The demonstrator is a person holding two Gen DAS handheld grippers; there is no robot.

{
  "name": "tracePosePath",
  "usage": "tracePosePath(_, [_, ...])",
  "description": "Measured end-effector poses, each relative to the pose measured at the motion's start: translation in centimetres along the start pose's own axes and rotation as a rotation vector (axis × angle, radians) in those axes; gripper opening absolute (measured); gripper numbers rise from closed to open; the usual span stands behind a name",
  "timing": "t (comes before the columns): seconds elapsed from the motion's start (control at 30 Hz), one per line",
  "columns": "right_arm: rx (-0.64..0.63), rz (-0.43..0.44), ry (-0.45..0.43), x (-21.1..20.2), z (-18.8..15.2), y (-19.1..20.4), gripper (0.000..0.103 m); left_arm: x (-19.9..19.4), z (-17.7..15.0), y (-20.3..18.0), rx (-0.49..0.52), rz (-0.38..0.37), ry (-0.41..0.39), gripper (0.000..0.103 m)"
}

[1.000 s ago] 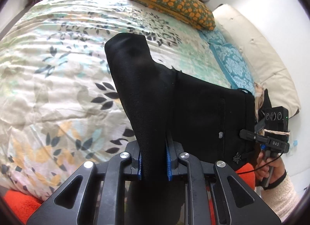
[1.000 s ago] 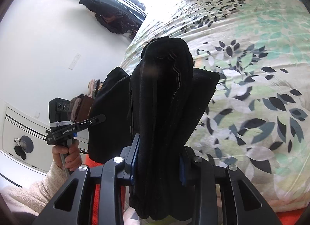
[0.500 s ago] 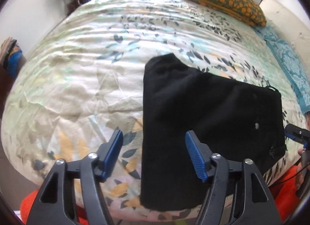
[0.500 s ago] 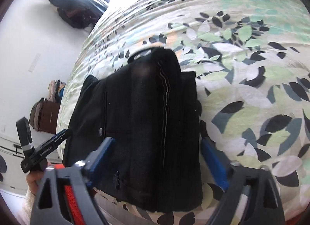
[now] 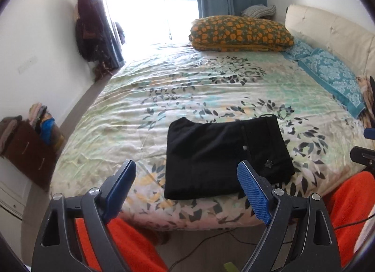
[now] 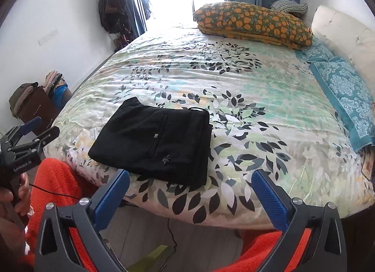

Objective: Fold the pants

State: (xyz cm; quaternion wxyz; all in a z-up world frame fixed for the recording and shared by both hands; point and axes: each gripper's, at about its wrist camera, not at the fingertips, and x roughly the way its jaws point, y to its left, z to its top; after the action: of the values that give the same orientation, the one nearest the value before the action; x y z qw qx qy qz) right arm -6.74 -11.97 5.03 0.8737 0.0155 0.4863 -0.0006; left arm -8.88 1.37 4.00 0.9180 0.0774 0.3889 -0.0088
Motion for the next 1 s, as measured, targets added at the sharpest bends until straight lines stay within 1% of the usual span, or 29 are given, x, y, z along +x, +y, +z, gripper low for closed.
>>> tracePosePath(0.03, [0.009,-0.015,-0.008,-0.9,-0.9,0.5,0.103,-0.6,-0.5,-0.3,-0.007,-0.004,0.012,0.09])
tracePosePath(0.1, [0.028,-0.042,-0.007,-1.6,-2.7,1.7,0.103,-1.2,-1.5,-0.6,-0.05,-0.06,0.051,0.09])
tracePosePath(0.17, [0.043,-0.023,0.003,-1.7,-4.3,2.7,0.103,-1.4,-2.2,-0.7,-0.09,-0.102,0.086,0.09])
tracePosePath(0.2, [0.048,-0.006,-0.002,-1.7,-5.0,3.2,0.103,-1.7,-2.6,-1.0,-0.102,-0.101,0.095,0.09])
tracePosePath(0.27, [0.041,-0.009,-0.005,-1.7,-6.0,4.1,0.103,-1.5,-3.0,-1.3,-0.108,-0.084,0.113,0.09])
tracePosePath(0.33, [0.028,-0.008,-0.004,-1.6,-6.2,4.7,0.103,-1.1,-3.2,-1.5,-0.103,-0.063,0.129,0.09])
tracePosePath(0.43, [0.001,-0.03,-0.027,-2.1,-5.9,5.3,0.103,-1.0,-3.4,-1.4,-0.114,-0.039,0.135,0.09])
tracePosePath(0.53, [-0.006,-0.041,-0.043,-2.3,-5.8,5.5,0.103,-0.9,-3.8,-1.1,-0.119,-0.034,0.145,0.09])
tracePosePath(0.67, [0.002,-0.045,-0.029,-1.8,-5.9,5.5,0.103,-0.6,-4.1,-0.7,-0.133,-0.044,0.17,0.09])
tracePosePath(1.0, [0.0,-0.07,-0.029,-1.5,-5.8,5.6,0.103,-0.4,-4.2,-0.8,-0.11,-0.035,0.171,0.09])
